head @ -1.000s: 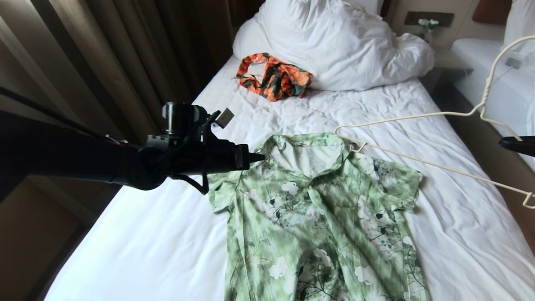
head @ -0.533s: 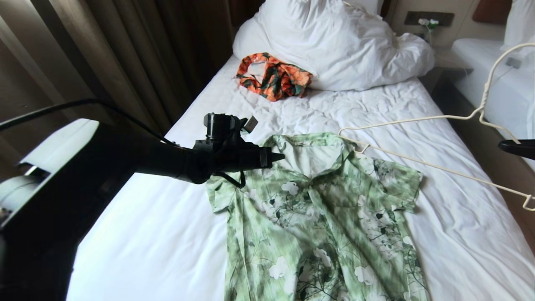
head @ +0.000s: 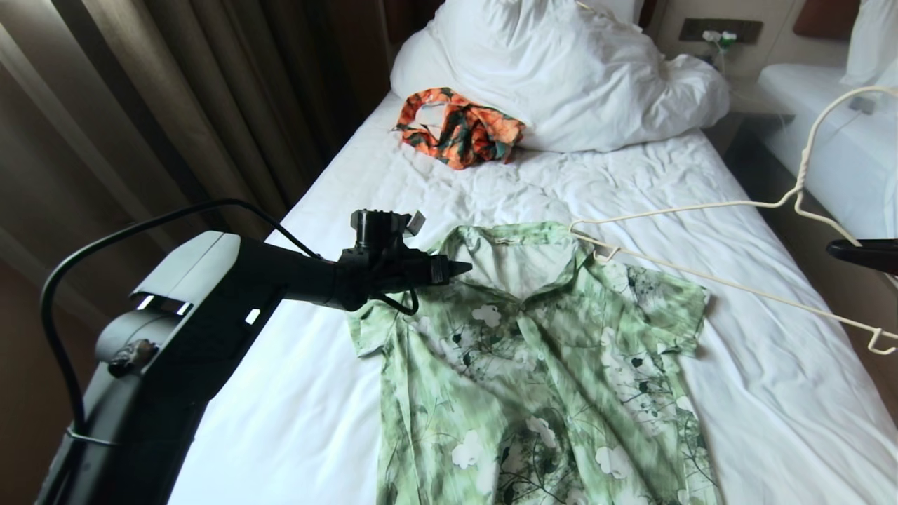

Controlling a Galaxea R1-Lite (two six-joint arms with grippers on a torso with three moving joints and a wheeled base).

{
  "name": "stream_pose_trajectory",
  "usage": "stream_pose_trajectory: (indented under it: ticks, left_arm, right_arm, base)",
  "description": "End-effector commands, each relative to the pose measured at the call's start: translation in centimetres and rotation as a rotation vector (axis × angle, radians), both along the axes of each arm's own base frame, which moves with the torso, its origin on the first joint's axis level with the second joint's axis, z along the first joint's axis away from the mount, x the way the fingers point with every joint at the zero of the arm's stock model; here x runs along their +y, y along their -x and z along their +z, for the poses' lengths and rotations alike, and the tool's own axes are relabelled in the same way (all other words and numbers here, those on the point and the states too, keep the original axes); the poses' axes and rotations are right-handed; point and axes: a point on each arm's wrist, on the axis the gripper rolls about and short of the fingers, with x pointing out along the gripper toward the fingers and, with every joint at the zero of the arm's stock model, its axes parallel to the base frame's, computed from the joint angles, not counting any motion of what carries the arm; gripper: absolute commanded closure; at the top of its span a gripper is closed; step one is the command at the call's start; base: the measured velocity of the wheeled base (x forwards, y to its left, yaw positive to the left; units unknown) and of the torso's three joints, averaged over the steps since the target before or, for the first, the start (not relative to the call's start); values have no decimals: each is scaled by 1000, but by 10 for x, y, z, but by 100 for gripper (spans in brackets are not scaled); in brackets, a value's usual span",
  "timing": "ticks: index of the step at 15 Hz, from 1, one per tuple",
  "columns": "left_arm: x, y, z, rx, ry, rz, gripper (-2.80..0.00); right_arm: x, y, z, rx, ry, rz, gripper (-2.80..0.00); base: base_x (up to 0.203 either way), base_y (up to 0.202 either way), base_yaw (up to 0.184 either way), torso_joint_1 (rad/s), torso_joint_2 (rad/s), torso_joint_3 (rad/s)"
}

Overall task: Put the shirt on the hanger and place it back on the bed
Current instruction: Lift the shirt and hanger

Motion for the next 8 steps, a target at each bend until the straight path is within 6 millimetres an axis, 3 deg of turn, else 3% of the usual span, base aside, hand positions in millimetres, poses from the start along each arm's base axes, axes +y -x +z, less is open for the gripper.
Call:
stream_pose_trajectory:
  ticks: [1, 5, 8]
  left_arm:
    - [4, -4, -5, 3, 1, 8, -280]
    - [12, -9, -1, -13, 4, 26, -280]
    - [8, -15, 2, -40, 17, 21, -280]
  right_arm:
    - [-1, -4, -4, 2, -8, 7, 0]
    - [-3, -7, -6, 0, -5, 8, 0]
    - [-3, -9, -7, -7, -2, 13, 0]
  base:
    - [0, 0, 0, 0, 0, 0]
    - [0, 0, 0, 0, 0, 0]
    - [0, 0, 0, 0, 0, 0]
